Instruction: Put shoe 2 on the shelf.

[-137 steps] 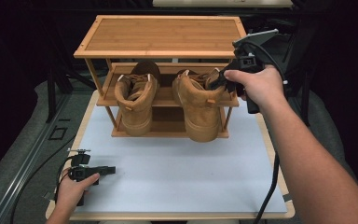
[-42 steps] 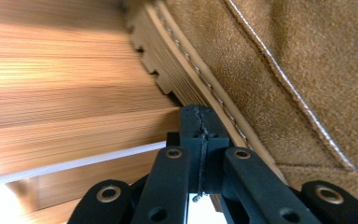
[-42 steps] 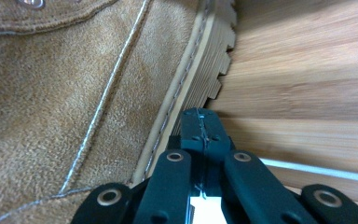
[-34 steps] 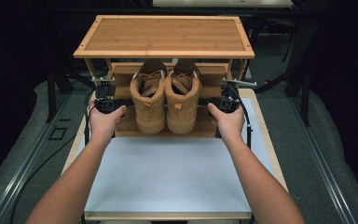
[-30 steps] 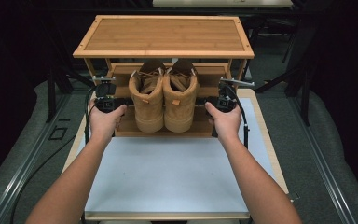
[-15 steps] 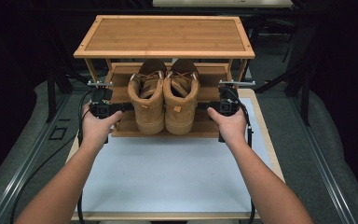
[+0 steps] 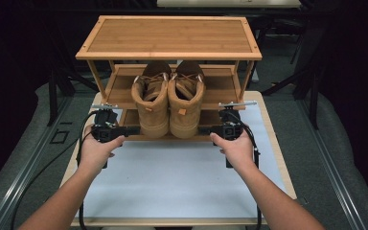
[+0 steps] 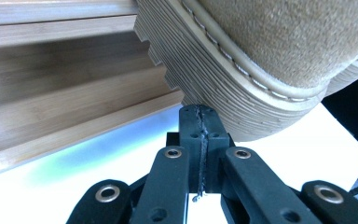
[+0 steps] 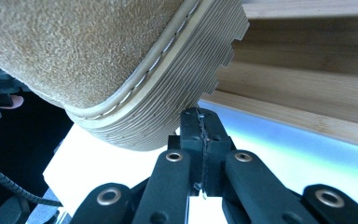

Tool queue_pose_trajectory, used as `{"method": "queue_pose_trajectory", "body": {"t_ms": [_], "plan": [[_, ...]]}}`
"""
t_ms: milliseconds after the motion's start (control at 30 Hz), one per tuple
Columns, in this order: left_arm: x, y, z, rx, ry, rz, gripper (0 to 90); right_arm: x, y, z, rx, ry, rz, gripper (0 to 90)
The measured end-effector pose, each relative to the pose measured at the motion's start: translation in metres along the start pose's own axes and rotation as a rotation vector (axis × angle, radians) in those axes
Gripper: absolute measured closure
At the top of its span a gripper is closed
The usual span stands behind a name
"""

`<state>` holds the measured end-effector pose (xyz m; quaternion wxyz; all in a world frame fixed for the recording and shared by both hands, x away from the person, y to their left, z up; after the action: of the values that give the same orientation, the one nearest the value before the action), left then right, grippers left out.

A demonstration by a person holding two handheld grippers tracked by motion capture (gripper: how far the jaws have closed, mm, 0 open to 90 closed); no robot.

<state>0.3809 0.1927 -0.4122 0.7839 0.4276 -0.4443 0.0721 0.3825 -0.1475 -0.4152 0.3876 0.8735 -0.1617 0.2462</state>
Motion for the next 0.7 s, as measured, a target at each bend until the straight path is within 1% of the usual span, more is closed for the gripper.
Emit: {"method": "queue_pose_trajectory", "body": {"t_ms": [167, 200, 233, 300, 333, 367, 400, 467, 500, 533, 567, 600, 633, 667, 700], "plan": [[0.000, -0.001, 0.001, 0.005, -0.004, -0.010, 90.0, 0.000, 0.001, 0.002, 0.007, -0.007, -0.001, 90.0], [0.000, -0.001, 0.001, 0.006, 0.002, -0.007, 90.0, -0.001, 0.000, 0.001, 0.007, -0.012, 0.014, 90.0], [0.000, 0.000, 0.002, 0.003, 0.008, -0.002, 90.0, -0.001, 0.000, 0.001, 0.010, -0.017, 0.006, 90.0], [0.001, 0.001, 0.002, -0.003, 0.010, 0.009, 90.0, -0.001, 0.001, 0.000, 0.023, -0.026, 0.011, 90.0], [0.001, 0.002, 0.002, -0.007, 0.023, 0.018, 90.0, 0.000, 0.002, 0.001, 0.032, -0.032, 0.012, 90.0], [0.002, 0.003, 0.002, -0.016, 0.029, 0.028, 90.0, 0.000, 0.002, 0.001, 0.040, -0.048, 0.021, 90.0], [0.004, 0.005, 0.002, -0.018, 0.031, 0.037, 90.0, 0.003, 0.006, 0.000, 0.066, -0.059, 0.020, 90.0], [0.009, 0.010, 0.004, -0.018, 0.035, 0.049, 90.0, 0.005, 0.008, -0.002, 0.069, -0.058, 0.023, 90.0], [0.012, 0.011, 0.004, -0.017, 0.030, 0.046, 90.0, 0.007, 0.009, -0.004, 0.080, -0.061, 0.040, 90.0], [0.016, 0.013, 0.005, -0.008, 0.028, 0.043, 90.0, 0.010, 0.011, -0.007, 0.079, -0.058, 0.046, 90.0], [0.016, 0.013, 0.005, -0.008, 0.028, 0.043, 90.0, 0.011, 0.013, -0.009, 0.048, -0.049, 0.042, 90.0], [0.019, 0.013, 0.006, 0.003, 0.025, 0.049, 90.0, 0.011, 0.013, -0.009, 0.048, -0.049, 0.042, 90.0], [0.021, 0.013, 0.006, 0.009, 0.031, 0.064, 90.0, 0.013, 0.013, -0.010, 0.051, -0.043, 0.057, 90.0], [0.025, 0.013, 0.005, 0.019, 0.039, 0.080, 90.0, 0.015, 0.013, -0.011, 0.042, -0.042, 0.071, 90.0], [0.028, 0.012, 0.004, 0.026, 0.043, 0.088, 90.0, 0.018, 0.013, -0.012, 0.053, -0.056, 0.087, 90.0]]}}
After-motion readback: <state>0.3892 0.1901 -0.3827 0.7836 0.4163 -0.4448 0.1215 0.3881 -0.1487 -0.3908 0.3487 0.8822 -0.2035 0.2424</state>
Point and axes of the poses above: each handheld gripper's, and its own axes: y roughly backward along the jaws, x roughly out of its top, z roughly to its right, the point moved 1 cm from there along -y, roughly forward along the jaws, and after that the axes turned 8 degrees about -y, right-handed, at the moved point
